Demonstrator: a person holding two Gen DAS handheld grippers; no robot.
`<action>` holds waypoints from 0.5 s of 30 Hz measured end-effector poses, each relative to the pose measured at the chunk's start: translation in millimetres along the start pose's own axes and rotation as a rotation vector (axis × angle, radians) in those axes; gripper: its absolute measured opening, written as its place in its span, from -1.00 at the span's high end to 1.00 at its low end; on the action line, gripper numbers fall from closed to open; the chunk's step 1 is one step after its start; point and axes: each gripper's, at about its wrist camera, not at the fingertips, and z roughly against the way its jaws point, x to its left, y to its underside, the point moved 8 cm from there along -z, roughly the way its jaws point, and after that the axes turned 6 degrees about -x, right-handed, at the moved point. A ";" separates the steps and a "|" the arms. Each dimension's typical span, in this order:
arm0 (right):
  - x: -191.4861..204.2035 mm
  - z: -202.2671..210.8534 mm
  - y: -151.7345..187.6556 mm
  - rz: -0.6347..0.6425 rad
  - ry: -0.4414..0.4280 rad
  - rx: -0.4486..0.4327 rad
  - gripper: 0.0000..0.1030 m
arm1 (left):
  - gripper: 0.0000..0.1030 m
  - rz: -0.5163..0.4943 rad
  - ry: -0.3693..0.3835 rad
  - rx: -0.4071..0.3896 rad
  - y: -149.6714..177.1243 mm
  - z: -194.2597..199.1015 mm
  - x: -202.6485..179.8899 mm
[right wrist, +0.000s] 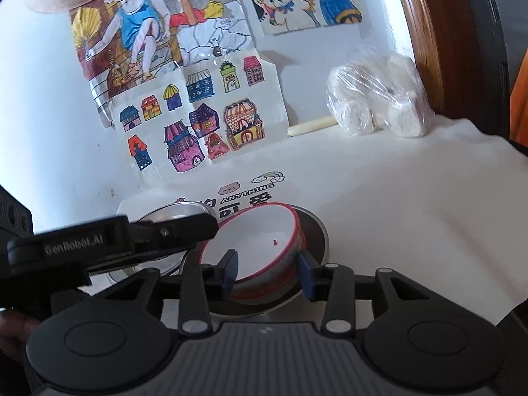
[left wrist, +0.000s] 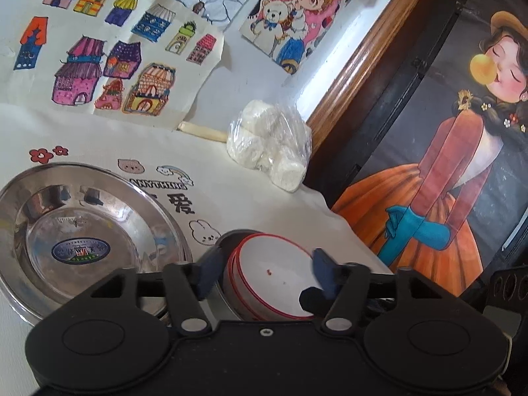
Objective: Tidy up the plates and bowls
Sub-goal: 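Open both grippers to release the white bowl on the stack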
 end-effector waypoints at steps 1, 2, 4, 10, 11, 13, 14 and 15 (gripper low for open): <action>1.0 1.0 -0.2 0.008 0.000 -0.006 0.00 | -0.53 0.008 -0.011 -0.011 -1.1 1.3 1.2; 1.8 2.3 -0.7 0.016 0.000 -0.013 -0.09 | -0.56 0.013 -0.016 -0.020 -2.6 2.0 2.0; 2.7 3.9 -2.5 0.024 -0.003 -0.026 -0.14 | -0.59 0.015 -0.025 -0.027 -5.0 2.6 3.5; 1.5 11.8 -8.7 0.024 -0.022 -0.085 -0.70 | -0.98 0.010 -0.033 -0.081 -19.2 12.6 6.0; 1.0 14.5 -9.5 0.027 -0.017 -0.104 -0.76 | -0.98 -0.005 -0.038 -0.093 -23.2 15.0 6.1; -0.6 18.4 -10.6 0.034 -0.007 -0.127 -0.89 | -0.98 -0.041 -0.059 -0.103 -28.6 17.3 8.1; -2.3 20.2 -11.1 0.035 -0.001 -0.134 -0.95 | -0.98 -0.047 -0.077 -0.108 -30.9 18.5 10.8; -3.9 21.9 -11.4 0.033 0.005 -0.144 -0.97 | -0.98 -0.050 -0.096 -0.110 -32.6 19.1 14.0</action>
